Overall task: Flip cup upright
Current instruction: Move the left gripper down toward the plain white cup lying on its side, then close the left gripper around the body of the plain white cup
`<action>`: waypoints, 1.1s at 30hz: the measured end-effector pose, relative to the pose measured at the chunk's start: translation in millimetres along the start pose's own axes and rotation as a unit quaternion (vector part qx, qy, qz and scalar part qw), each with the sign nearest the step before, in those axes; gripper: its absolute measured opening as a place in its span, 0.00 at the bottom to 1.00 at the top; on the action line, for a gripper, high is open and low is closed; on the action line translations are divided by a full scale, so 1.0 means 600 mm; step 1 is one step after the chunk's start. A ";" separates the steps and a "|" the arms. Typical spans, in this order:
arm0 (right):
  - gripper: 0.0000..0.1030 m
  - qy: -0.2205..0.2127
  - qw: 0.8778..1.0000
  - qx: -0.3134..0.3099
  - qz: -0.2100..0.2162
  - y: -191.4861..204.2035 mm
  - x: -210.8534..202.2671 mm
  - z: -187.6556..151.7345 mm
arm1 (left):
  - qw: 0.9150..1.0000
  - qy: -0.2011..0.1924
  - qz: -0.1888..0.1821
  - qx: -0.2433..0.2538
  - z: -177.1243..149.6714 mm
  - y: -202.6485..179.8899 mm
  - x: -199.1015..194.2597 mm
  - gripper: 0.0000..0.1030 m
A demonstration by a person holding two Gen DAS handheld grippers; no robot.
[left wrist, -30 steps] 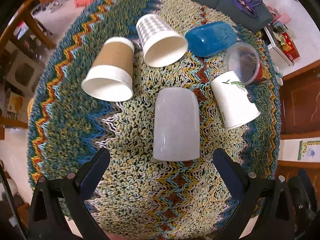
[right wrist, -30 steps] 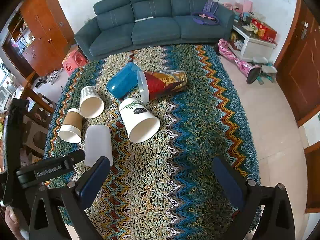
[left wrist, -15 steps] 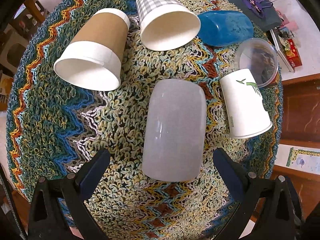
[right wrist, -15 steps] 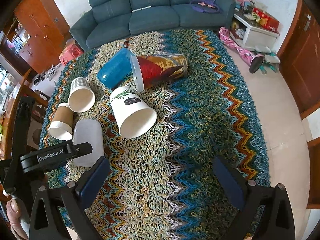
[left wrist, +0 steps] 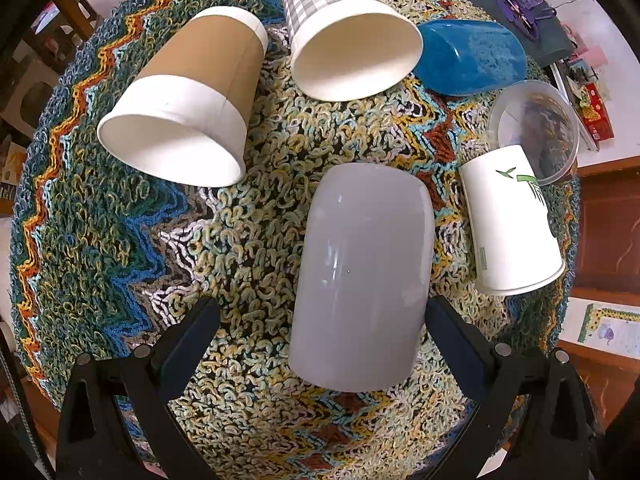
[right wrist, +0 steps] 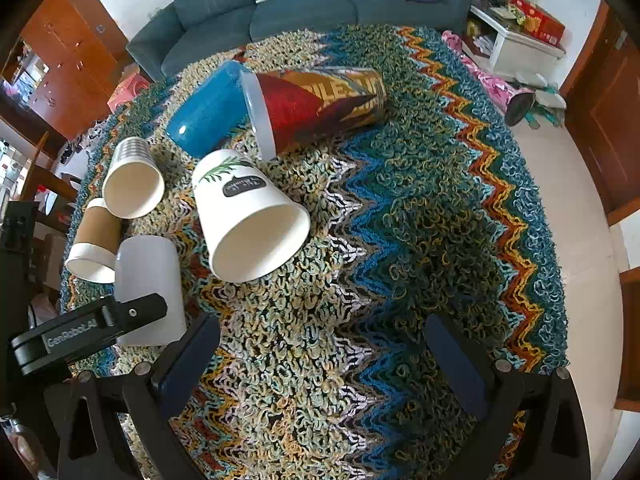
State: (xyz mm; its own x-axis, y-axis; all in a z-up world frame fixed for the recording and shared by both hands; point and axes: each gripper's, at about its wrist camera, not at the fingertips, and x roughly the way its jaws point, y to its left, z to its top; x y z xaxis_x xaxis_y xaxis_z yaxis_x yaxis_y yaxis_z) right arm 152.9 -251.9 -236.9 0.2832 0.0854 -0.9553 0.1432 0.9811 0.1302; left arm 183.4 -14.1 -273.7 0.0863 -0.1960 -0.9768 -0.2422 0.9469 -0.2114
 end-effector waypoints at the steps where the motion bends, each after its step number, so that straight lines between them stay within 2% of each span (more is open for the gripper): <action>1: 1.00 0.003 1.000 0.001 0.000 -0.001 0.003 0.000 | 1.000 -0.001 -0.001 0.000 0.003 -0.002 0.003 0.99; 3: 1.00 0.007 1.000 0.001 -0.001 -0.002 0.010 -0.001 | 1.000 0.002 -0.008 -0.003 0.001 0.001 0.007 0.99; 7: 1.00 0.014 1.000 0.005 0.000 -0.004 0.018 -0.004 | 0.999 0.019 -0.027 -0.001 0.012 -0.002 0.019 0.92; 14: 1.00 0.017 1.000 0.011 0.000 -0.009 0.020 -0.004 | 0.999 0.006 0.008 0.037 0.002 -0.035 0.033 0.91; 18: 1.00 0.019 1.000 0.009 0.001 -0.007 0.022 -0.004 | 0.999 0.005 0.004 0.046 0.006 -0.046 0.039 0.91; 19: 1.00 0.019 1.000 0.008 0.000 -0.007 0.021 -0.005 | 0.999 0.003 0.003 0.050 0.007 -0.049 0.041 0.88; 20: 1.00 0.018 1.000 0.007 0.000 -0.005 0.021 -0.005 | 0.999 0.004 0.002 0.053 0.005 -0.052 0.045 0.79; 23: 1.00 0.018 1.000 0.008 0.000 -0.005 0.021 -0.004 | 0.998 0.016 -0.014 0.056 0.006 -0.057 0.057 0.68; 30: 1.00 0.016 1.000 0.011 -0.001 -0.010 0.018 -0.006 | 0.997 0.010 -0.022 0.067 0.004 -0.072 0.072 0.67; 33: 1.00 0.014 1.000 0.009 -0.002 -0.010 0.014 -0.008 | 0.996 0.001 -0.025 0.084 -0.007 -0.074 0.059 0.67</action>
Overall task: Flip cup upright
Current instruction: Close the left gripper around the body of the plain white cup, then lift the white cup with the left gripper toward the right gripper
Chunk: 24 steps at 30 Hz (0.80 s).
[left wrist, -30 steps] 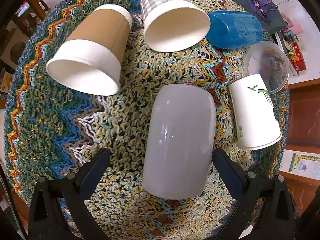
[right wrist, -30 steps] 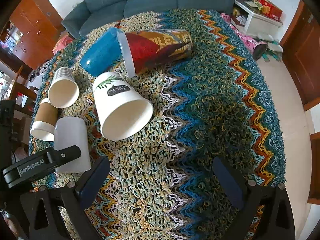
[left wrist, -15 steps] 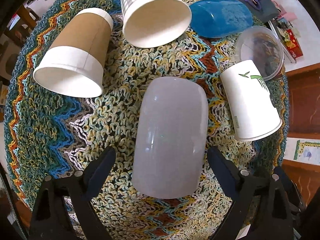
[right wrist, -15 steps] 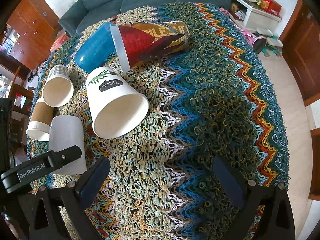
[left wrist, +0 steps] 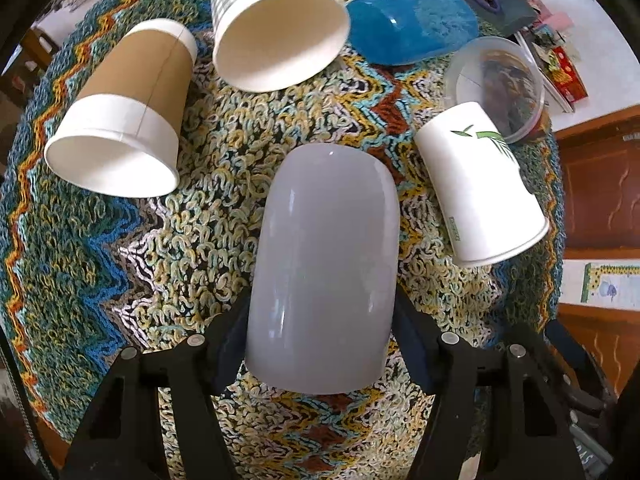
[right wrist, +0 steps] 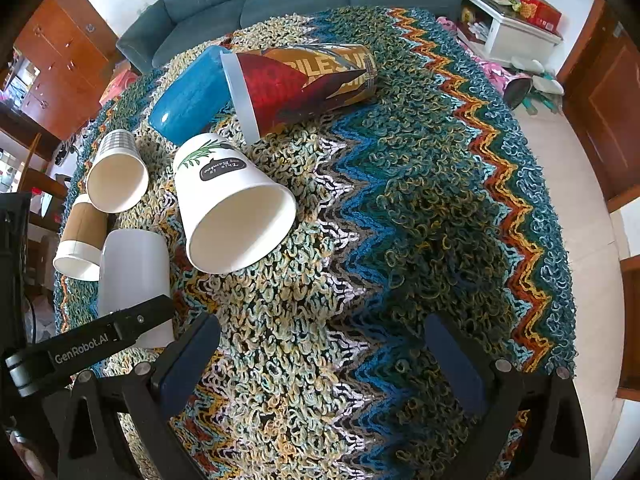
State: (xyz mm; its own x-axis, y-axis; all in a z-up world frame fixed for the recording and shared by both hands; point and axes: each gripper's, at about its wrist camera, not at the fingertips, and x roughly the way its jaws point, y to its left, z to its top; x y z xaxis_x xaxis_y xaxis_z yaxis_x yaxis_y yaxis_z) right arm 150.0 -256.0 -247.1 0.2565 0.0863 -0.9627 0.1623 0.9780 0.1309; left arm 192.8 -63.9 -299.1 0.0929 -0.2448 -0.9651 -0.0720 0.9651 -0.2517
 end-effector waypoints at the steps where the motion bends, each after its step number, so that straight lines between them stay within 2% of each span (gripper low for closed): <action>1: 1.00 -0.001 1.000 0.000 0.000 0.000 -0.001 0.000 | 1.000 -0.005 0.002 0.010 -0.004 -0.001 -0.003 0.66; 6: 1.00 -0.005 1.000 0.002 0.000 -0.002 -0.009 -0.003 | 0.997 -0.035 0.010 0.061 -0.025 -0.026 -0.020 0.65; 10: 1.00 -0.010 1.000 0.005 0.002 -0.004 -0.018 -0.007 | 0.993 -0.036 0.027 0.106 -0.039 -0.049 -0.042 0.65; 15: 1.00 -0.018 1.000 0.008 0.003 -0.011 -0.033 -0.015 | 0.985 -0.049 0.055 0.157 -0.051 -0.049 -0.046 0.65; 19: 1.00 -0.021 1.000 0.015 0.004 -0.020 -0.039 -0.020 | 0.979 -0.063 0.050 0.186 -0.058 -0.034 -0.062 0.65; 24: 1.00 -0.021 1.000 0.019 0.002 -0.025 -0.044 -0.027 | 0.966 -0.081 0.046 0.243 -0.079 -0.026 -0.079 0.65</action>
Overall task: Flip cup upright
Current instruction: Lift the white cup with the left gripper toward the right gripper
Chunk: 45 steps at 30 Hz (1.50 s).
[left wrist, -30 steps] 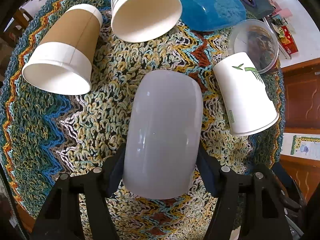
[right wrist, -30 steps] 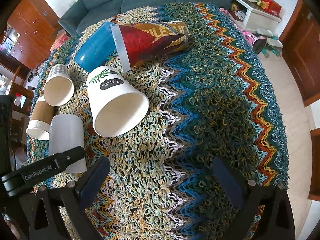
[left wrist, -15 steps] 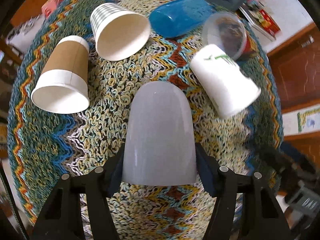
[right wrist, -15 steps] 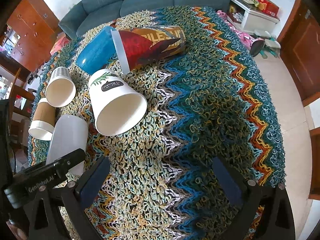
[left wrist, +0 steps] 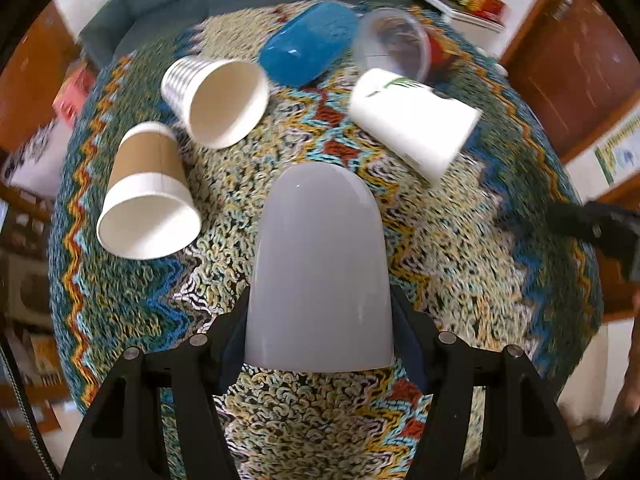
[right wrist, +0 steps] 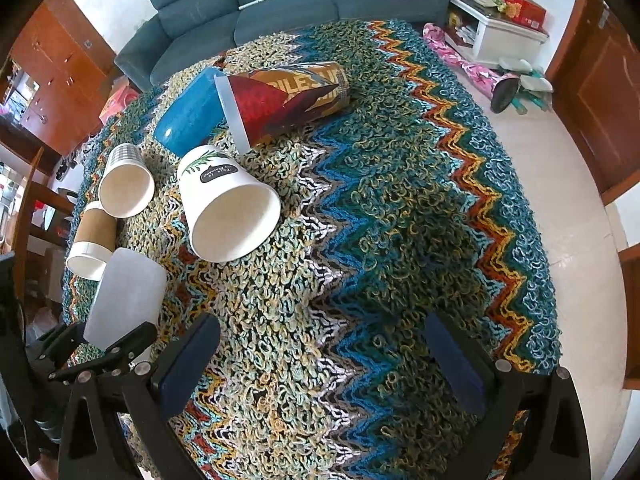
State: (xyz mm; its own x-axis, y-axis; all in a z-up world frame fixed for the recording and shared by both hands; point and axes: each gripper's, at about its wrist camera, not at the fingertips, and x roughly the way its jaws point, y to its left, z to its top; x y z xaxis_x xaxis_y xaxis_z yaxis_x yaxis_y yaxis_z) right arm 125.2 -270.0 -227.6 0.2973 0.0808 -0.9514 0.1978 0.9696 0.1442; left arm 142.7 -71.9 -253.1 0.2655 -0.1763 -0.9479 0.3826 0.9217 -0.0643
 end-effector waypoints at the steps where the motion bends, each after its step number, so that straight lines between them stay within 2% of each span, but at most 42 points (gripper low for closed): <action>1: 1.00 0.000 1.000 0.000 0.000 0.000 -0.001 -0.001 | 1.000 -0.005 -0.001 0.014 -0.009 0.003 -0.010 0.65; 5: 1.00 -0.003 1.000 -0.006 -0.002 0.000 -0.006 -0.006 | 0.996 -0.017 -0.003 0.086 -0.028 -0.013 -0.029 0.65; 8: 1.00 -0.005 1.000 -0.011 -0.003 -0.001 -0.010 -0.009 | 0.988 -0.022 -0.007 0.155 -0.040 -0.036 -0.039 0.65; 13: 1.00 -0.004 1.000 -0.024 -0.003 -0.003 -0.012 -0.017 | 0.961 -0.012 0.004 0.276 -0.075 -0.075 -0.043 0.65; 21: 1.00 0.005 0.998 -0.065 0.011 -0.001 -0.008 -0.046 | 0.920 0.002 -0.008 0.392 -0.125 -0.111 -0.034 0.65; 29: 1.00 0.009 0.993 -0.113 0.036 -0.002 -0.012 -0.083 | 0.887 0.004 -0.021 0.462 -0.134 -0.144 -0.017 0.65; 31: 1.00 0.007 0.991 -0.128 0.037 0.000 -0.014 -0.092 | 0.881 0.008 -0.023 0.472 -0.130 -0.152 -0.012 0.65; 35: 1.00 -0.004 0.985 -0.173 0.028 0.012 -0.019 -0.116 | 0.875 0.011 -0.035 0.483 -0.111 -0.163 -0.001 0.65; 39: 1.00 -0.009 0.979 -0.202 0.026 0.023 -0.022 -0.130 | 0.863 0.017 -0.047 0.502 -0.100 -0.171 0.007 0.66; 42: 1.00 -0.012 0.976 -0.216 0.032 0.026 -0.024 -0.135 | 0.861 0.025 -0.051 0.505 -0.093 -0.175 0.013 0.66; 45: 1.00 -0.012 0.973 -0.228 0.034 0.030 -0.019 -0.135 | 0.863 0.027 -0.052 0.502 -0.090 -0.175 0.015 0.66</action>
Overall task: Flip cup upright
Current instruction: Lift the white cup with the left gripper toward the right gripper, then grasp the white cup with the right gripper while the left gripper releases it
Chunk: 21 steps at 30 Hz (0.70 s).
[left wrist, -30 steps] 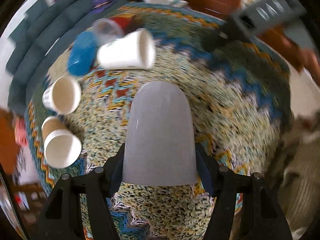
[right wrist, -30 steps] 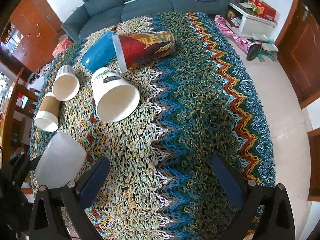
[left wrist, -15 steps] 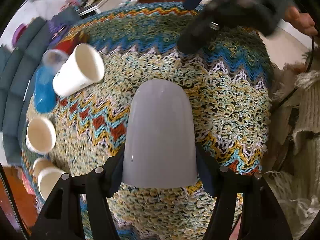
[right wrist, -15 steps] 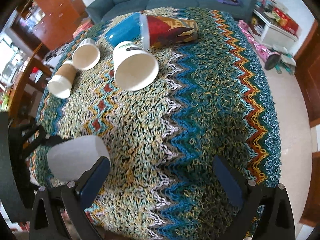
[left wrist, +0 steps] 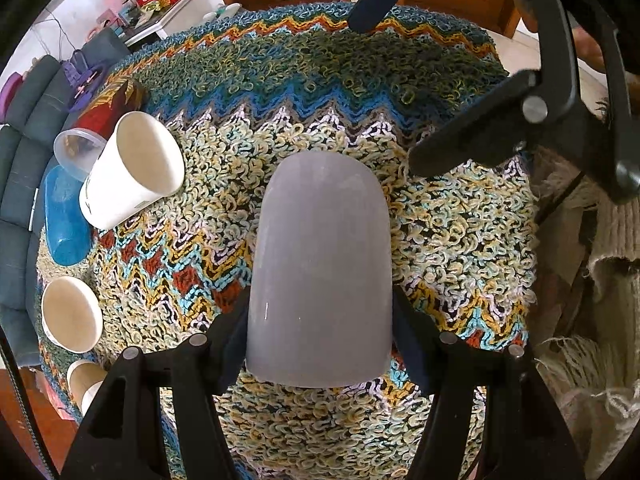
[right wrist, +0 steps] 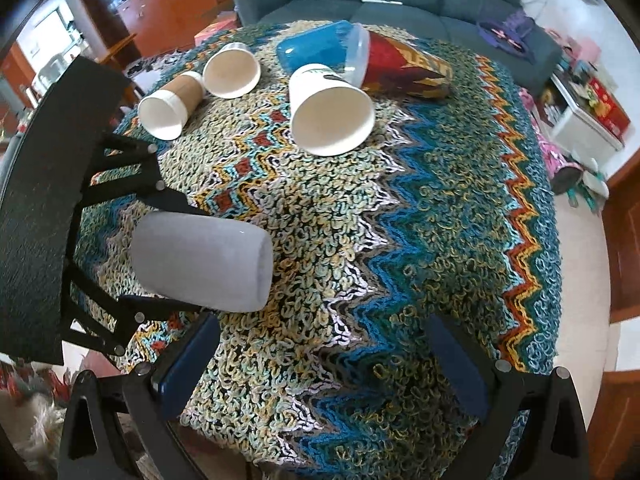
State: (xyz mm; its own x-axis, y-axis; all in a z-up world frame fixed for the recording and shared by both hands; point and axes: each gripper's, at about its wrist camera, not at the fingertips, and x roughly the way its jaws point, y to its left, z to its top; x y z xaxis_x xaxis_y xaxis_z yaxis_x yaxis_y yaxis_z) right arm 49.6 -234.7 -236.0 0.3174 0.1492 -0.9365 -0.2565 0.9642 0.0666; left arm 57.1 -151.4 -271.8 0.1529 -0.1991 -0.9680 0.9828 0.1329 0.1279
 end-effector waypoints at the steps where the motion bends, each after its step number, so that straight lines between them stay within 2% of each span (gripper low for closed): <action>1: 1.00 0.000 1.000 -0.003 0.000 0.002 0.001 0.000 | 1.000 0.003 0.001 -0.002 0.002 0.002 0.002 0.66; 4: 1.00 0.002 1.000 -0.016 0.001 0.005 0.008 0.006 | 1.000 -0.004 0.005 0.000 0.000 0.000 -0.001 0.67; 7: 1.00 -0.001 0.999 -0.033 0.002 0.011 0.010 0.010 | 1.000 -0.014 0.000 -0.005 -0.011 -0.007 -0.017 0.87; 11: 1.00 -0.012 0.997 -0.073 -0.003 0.026 0.008 0.018 | 1.000 -0.025 -0.005 -0.018 -0.018 -0.011 -0.034 0.93; 16: 1.00 -0.015 0.992 -0.127 -0.011 0.046 0.014 0.025 | 0.998 -0.038 -0.007 -0.053 -0.040 -0.012 -0.051 0.93; 21: 1.00 -0.017 0.978 -0.208 -0.031 0.083 0.025 0.028 | 0.992 -0.059 -0.009 -0.107 -0.070 -0.012 -0.072 0.93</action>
State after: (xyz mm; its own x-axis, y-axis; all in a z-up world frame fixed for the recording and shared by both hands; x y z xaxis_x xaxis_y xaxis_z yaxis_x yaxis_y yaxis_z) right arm 57.0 -180.9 -240.8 0.3721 0.1068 -0.9220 -0.5822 0.8005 -0.1422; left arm 39.2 -103.2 -240.0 0.1587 -0.3147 -0.9358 0.9429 0.3294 0.0491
